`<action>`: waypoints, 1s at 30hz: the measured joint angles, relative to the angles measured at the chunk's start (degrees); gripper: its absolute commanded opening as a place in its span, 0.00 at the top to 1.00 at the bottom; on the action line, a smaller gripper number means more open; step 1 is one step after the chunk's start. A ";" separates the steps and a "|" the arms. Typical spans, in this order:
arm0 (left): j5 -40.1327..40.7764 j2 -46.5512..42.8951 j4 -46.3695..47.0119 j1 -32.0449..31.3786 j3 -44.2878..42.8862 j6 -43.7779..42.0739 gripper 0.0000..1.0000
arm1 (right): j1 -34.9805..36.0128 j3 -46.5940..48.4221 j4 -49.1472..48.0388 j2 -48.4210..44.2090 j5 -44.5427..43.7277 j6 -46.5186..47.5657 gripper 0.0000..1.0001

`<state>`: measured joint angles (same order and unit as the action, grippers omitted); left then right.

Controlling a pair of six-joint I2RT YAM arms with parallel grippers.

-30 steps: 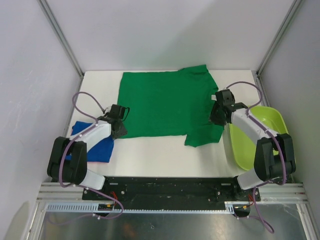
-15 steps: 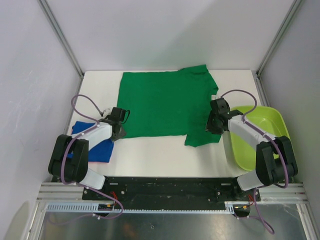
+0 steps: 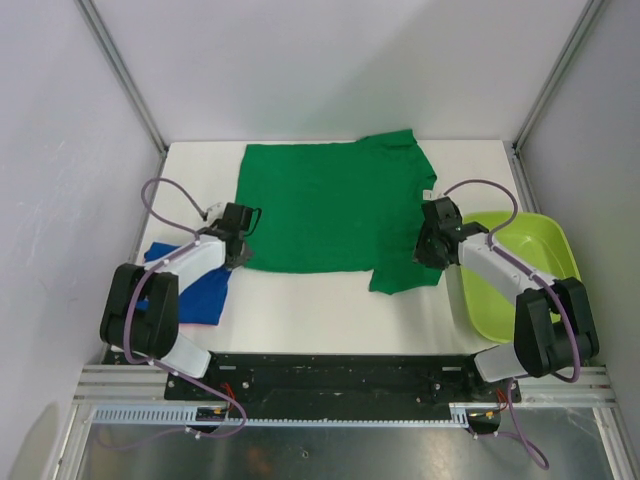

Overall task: Fold and stack the t-shirts
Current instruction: Grap the side of the flattened tshirt closest away from the robot with both arms

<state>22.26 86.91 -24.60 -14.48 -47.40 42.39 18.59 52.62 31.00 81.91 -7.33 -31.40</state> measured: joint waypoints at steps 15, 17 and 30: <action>-0.02 0.35 0.02 5.60 -10.78 -1.90 1.00 | -1.38 -3.61 0.04 -2.38 -2.54 -1.60 0.56; -0.13 0.85 -0.04 6.84 -11.45 -1.90 1.00 | -1.49 -3.98 0.00 -2.54 -2.89 -1.75 0.56; -2.08 3.19 -0.37 8.57 -12.33 -2.01 1.00 | -0.17 -6.45 -3.61 -0.85 -4.85 -4.20 0.57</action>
<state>20.18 90.11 -24.97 -5.91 -59.72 40.38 18.41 46.17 27.40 81.06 -12.19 -35.59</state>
